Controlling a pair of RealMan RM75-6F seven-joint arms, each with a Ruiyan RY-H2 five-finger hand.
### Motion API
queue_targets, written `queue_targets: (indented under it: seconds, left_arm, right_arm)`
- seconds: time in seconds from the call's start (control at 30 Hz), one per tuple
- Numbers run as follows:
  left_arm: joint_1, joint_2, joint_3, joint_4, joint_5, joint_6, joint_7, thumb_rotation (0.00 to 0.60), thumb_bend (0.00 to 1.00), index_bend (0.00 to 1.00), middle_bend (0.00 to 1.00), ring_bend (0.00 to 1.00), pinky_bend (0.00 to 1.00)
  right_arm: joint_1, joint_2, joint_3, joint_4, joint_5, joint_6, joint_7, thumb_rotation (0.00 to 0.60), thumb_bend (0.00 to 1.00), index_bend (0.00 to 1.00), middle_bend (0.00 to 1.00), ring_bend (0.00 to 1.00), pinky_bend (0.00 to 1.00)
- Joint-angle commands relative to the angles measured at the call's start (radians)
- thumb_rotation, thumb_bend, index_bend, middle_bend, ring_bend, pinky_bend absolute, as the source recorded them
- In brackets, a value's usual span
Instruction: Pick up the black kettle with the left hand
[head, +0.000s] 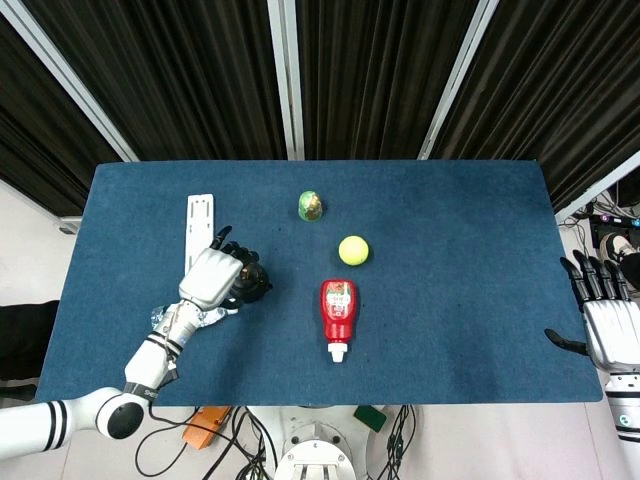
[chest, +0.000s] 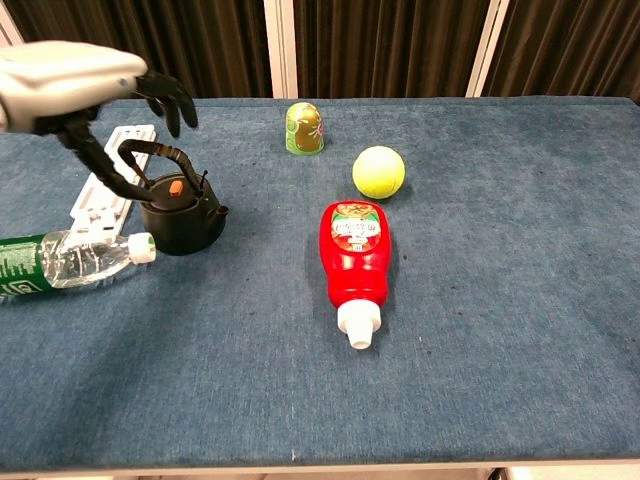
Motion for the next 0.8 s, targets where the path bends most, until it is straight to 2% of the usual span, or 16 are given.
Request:
queue_targets:
  seconds: [0.03, 0.4, 0.8]
  left_arm:
    - [-0.022, -0.028, 0.013, 0.006, -0.034, 0.03, 0.055, 0.6, 0.1, 0.35, 0.39, 0.32, 0.0]
    - [-0.051, -0.058, 0.045, 0.033, -0.104, 0.065, 0.107, 0.6, 0.1, 0.43, 0.44, 0.36, 0.0]
    - [-0.078, -0.092, 0.072, 0.082, -0.133, 0.064, 0.096, 0.6, 0.1, 0.54, 0.59, 0.48, 0.0]
  right_arm:
    - [0.001, -0.002, -0.001, 0.001, 0.0, -0.002, 0.001, 0.6, 0.07, 0.0, 0.0, 0.0, 0.0]
    - [0.005, -0.009, -0.001, 0.012, 0.004, -0.011, 0.006, 0.6, 0.07, 0.0, 0.0, 0.0, 0.0]
    - [0.014, -0.017, 0.001, 0.018, 0.012, -0.025, 0.007, 0.6, 0.07, 0.0, 0.0, 0.0, 0.0]
